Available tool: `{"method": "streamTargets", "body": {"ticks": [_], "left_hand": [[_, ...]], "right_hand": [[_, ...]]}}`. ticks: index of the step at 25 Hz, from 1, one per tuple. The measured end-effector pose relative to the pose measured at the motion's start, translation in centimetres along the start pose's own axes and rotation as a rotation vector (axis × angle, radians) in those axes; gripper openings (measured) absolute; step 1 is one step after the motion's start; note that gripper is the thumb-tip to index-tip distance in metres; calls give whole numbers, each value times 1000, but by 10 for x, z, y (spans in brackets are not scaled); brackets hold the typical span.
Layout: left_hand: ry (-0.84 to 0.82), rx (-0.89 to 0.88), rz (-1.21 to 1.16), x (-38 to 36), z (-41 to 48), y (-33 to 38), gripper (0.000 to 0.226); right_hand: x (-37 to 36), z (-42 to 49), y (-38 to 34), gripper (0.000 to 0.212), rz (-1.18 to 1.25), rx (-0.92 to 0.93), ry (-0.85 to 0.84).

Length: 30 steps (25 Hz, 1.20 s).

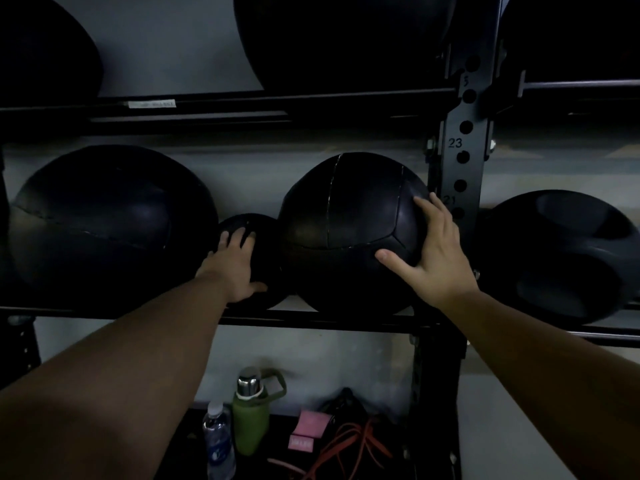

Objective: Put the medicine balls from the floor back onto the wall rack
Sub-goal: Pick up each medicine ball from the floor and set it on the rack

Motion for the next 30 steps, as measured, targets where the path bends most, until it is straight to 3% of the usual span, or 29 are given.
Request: {"method": "streamTargets", "body": {"ticks": [6,11,14,23,27,30], "left_hand": [[-61,-5,-22,8,6,5,138],[-111,62,53,-6,1,-8,155],[-63,58,88,-15,18,-13,151],[-10,-10,81,8,73,-41,152],[-74,14,23,11,46,-29,152],[-108,67,179,13,23,-21,144]], "right_hand": [[4,9,-19,113,-156,-47,-56],[-42,28,-81,114,-405,108,-139],[-65,42,-85,115,-541,119,-128],[-59,60,-51,104,-442,133,-37],[-61,65,-42,108,-441,59,-166],[-69,74,-42,112,-511,-53,-337]]}}
Point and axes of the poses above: each hand's wrist, its own z-axis towards the middle knuckle, its own x-axis out of the back of the hand, y = z × x, the point moved 10 cm from there along z, towards the middle knuckle, and after that the axes turned 12 degrees about z, right-handed, at the moved point
